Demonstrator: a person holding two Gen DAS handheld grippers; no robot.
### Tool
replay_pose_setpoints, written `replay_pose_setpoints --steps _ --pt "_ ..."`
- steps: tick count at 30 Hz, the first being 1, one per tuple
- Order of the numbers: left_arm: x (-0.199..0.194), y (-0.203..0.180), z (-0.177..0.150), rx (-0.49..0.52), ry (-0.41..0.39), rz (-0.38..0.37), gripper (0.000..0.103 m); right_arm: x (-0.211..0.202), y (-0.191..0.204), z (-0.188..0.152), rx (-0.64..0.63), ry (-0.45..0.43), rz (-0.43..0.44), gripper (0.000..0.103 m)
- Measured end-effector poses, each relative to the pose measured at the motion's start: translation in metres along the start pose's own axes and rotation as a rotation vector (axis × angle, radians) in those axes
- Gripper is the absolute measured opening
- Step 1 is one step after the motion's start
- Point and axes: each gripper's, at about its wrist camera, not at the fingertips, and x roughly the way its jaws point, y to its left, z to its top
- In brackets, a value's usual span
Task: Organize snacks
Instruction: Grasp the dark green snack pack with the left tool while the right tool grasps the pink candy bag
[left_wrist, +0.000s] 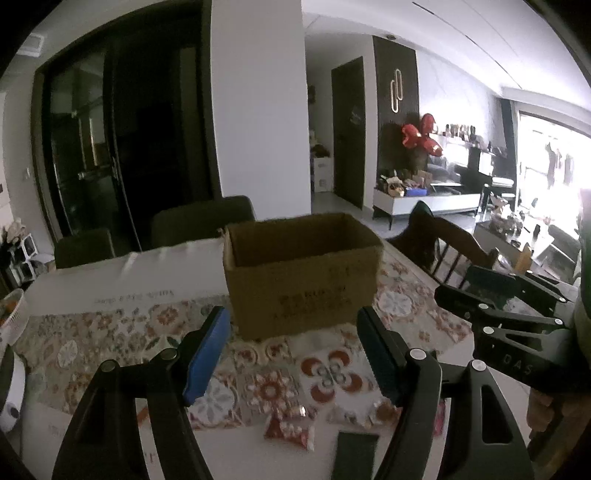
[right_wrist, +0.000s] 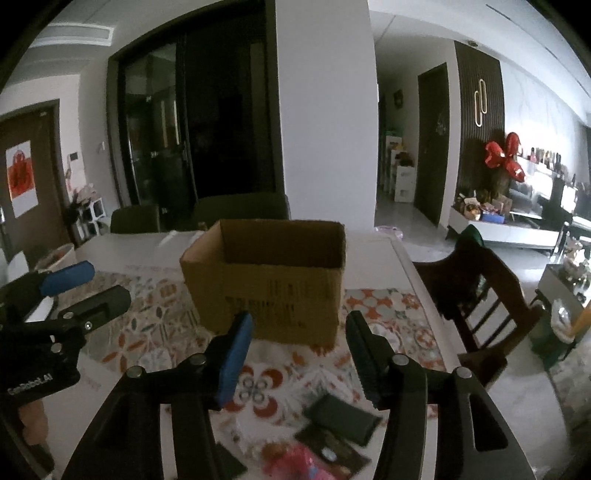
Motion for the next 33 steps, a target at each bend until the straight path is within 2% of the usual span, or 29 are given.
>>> replay_pose_setpoints --steps 11,20,33 --pt "-0.006 -0.021 -0.056 0.050 0.133 -0.070 0.071 -0.023 0.004 -0.046 -0.045 0.052 -0.024 0.054" --pt "0.015 -0.032 -0.093 0.052 0.283 -0.112 0.071 0.002 -0.001 -0.088 -0.049 0.228 0.026 0.054" --pt "0.059 -0.042 -0.129 0.016 0.487 -0.206 0.070 0.044 -0.008 -0.127 -0.072 0.427 0.091 0.054"
